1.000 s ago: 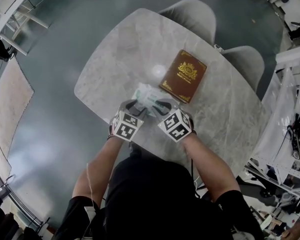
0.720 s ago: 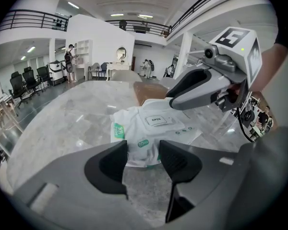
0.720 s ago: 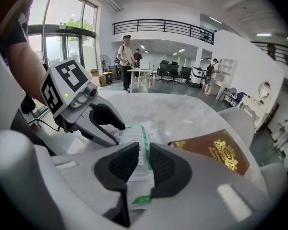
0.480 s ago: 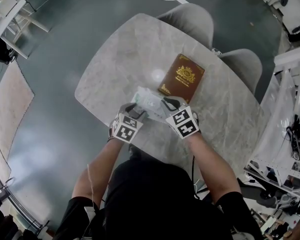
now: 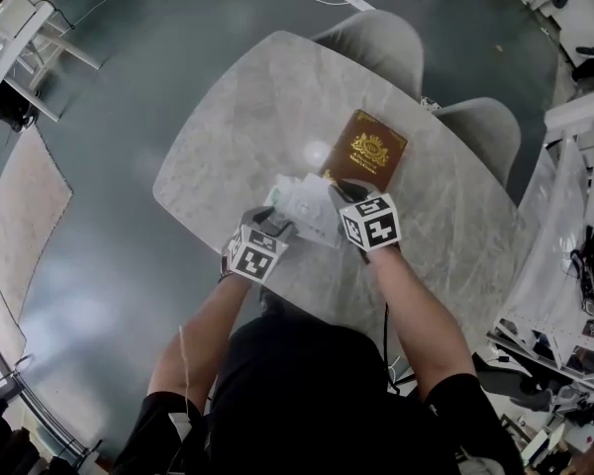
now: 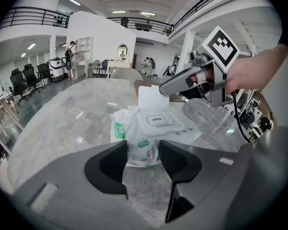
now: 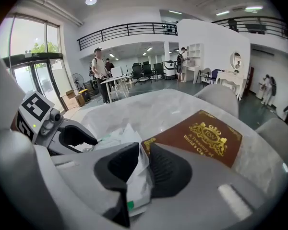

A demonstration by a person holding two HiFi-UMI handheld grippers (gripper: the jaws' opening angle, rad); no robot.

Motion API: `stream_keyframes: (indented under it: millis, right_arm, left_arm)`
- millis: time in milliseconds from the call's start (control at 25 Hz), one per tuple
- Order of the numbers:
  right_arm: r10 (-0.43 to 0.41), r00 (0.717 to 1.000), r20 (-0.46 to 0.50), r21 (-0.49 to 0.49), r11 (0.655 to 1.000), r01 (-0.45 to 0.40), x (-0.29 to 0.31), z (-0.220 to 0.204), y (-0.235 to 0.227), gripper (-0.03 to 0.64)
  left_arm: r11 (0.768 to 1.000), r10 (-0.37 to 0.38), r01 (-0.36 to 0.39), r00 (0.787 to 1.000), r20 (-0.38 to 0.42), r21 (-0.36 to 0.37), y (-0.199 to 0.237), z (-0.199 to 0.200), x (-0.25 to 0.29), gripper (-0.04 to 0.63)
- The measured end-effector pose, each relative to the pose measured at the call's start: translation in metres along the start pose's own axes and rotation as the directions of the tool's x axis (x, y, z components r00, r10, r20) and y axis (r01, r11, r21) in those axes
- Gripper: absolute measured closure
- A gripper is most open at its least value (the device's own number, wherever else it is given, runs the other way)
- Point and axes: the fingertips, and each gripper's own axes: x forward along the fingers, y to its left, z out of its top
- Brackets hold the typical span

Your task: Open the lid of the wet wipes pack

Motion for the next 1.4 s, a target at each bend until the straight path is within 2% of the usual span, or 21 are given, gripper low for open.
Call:
stream_keyframes:
  millis: [240, 520, 680, 800, 960, 1080, 1200, 1400]
  right_arm:
    - [-0.048, 0.999, 0.006, 0.054, 0.997, 0.048, 0.018, 0.004, -0.031, 0.517]
    - [-0.081, 0.995, 0.058, 0.154, 0.985, 0.071, 0.023, -0.005, -0.063, 0.515]
    - [-0.109, 0.994, 0.027, 0.119, 0.987, 0.105, 0.036, -0.012, -0.071, 0.515]
    - [-0.133, 0.989, 0.058, 0.121, 0.985, 0.125, 0.032, -0.003, -0.079, 0.516]
    - [-0.137, 0.984, 0.117, 0.153, 0.981, 0.118, -0.018, -0.011, -0.044, 0.52]
    - [-0.149, 0.978, 0.148, 0.198, 0.973, 0.119, -0.055, -0.024, -0.016, 0.544]
    - [-0.133, 0.977, 0.164, 0.225, 0.97, 0.094, -0.081, -0.036, 0.008, 0.556]
    - [-0.079, 0.967, 0.243, 0.199, 0.98, 0.03, -0.14, -0.031, 0.028, 0.587]
  left_arm:
    - [0.999, 0.008, -0.007, 1.0, 0.027, -0.048, 0.015, 0.024, 0.014, 0.399]
    - [0.999, 0.026, -0.023, 0.995, 0.093, -0.029, 0.037, 0.053, 0.03, 0.408]
    - [0.999, 0.018, -0.015, 0.993, 0.121, -0.028, 0.038, 0.063, 0.032, 0.414]
    - [1.0, 0.02, -0.017, 0.987, 0.157, -0.024, 0.035, 0.074, 0.027, 0.422]
    - [0.999, 0.019, -0.013, 0.981, 0.195, -0.034, 0.012, 0.065, -0.021, 0.442]
    - [1.0, 0.008, -0.006, 0.975, 0.224, -0.007, -0.005, 0.062, -0.063, 0.457]
    - [1.0, 0.027, -0.028, 0.969, 0.244, -0.003, -0.019, 0.06, -0.098, 0.474]
    - [0.998, 0.059, -0.063, 0.965, 0.256, 0.008, -0.053, 0.074, -0.132, 0.511]
